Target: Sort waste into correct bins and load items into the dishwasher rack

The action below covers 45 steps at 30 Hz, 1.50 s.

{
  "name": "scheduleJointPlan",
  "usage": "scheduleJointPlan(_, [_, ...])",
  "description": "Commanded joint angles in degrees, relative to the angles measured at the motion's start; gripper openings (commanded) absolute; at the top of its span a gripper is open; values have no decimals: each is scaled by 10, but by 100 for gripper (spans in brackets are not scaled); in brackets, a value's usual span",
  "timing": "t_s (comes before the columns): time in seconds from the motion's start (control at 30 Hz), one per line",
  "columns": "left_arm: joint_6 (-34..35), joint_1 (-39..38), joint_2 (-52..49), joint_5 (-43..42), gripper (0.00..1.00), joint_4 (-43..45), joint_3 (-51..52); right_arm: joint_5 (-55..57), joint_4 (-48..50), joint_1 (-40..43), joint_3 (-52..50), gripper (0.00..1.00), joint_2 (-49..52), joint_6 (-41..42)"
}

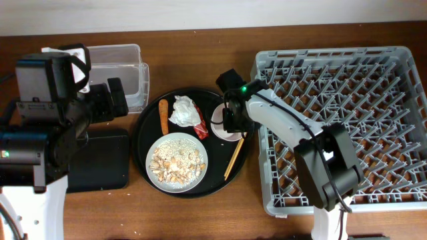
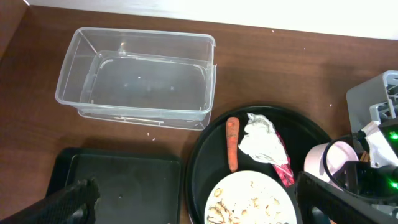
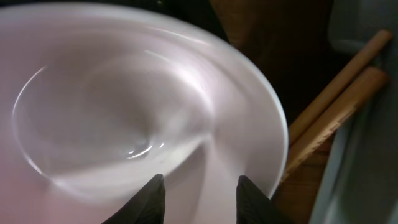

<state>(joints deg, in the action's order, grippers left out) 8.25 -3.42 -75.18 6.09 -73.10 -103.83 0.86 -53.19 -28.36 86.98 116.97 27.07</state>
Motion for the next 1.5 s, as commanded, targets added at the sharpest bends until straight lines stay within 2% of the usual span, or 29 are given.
scheduleJointPlan(0.0, [7, 1, -1, 8, 99, -1, 0, 8, -3, 13, 10, 38, -50, -17])
scheduleJointPlan(0.07, [7, 1, -1, 8, 99, -1, 0, -3, -5, 19, 10, 46, -50, -25])
scheduleJointPlan(0.1, [7, 1, -1, 8, 99, -1, 0, -24, 4, 19, 10, 50, -50, -59])
scheduleJointPlan(0.13, [7, 1, -1, 8, 99, -1, 0, -40, 12, 19, 10, 52, -51, -86])
scheduleJointPlan(0.23, [7, 1, -1, 8, 99, -1, 0, -36, 9, 23, 9, 52, -49, -71])
scheduleJointPlan(0.3, [7, 1, -1, 8, 99, -1, 0, -29, 10, 22, 8, 40, -29, -62])
scheduleJointPlan(0.37, [7, 1, -1, 8, 99, -1, 0, -21, 12, 22, 3, 32, -9, -44])
scheduleJointPlan(0.4, [7, 1, -1, 8, 99, -1, 0, -28, 15, 22, 3, 19, 3, -41])
scheduleJointPlan(0.47, [7, 1, -1, 8, 99, -1, 0, -29, 34, 22, 7, 10, 0, -41])
scheduleJointPlan(0.57, [7, 1, -1, 8, 99, -1, 0, -30, 34, 22, 26, 4, -15, -43])
scheduleJointPlan(0.77, [7, 1, -1, 8, 99, -1, 0, -19, 6, 22, 54, 4, -40, -45])
scheduleJointPlan(0.87, [7, 1, -1, 8, 99, -1, 0, 57, -22, 39, 80, 4, -103, -45])
scheduleJointPlan(0.97, [7, 1, -1, 8, 99, -1, 0, 197, -54, 72, 99, 4, -191, -46])
scheduleJointPlan(1.07, [7, 1, -1, 8, 99, -1, 0, 427, -128, 120, 99, 4, -243, -45])
scheduleJointPlan(1.2, [7, 1, -1, 8, 99, -1, 0, 586, -169, 186, 76, 4, -217, -46])
scheduleJointPlan(1.47, [7, 1, -1, 8, 99, -1, 0, 694, -124, 190, 70, 4, -88, -58])
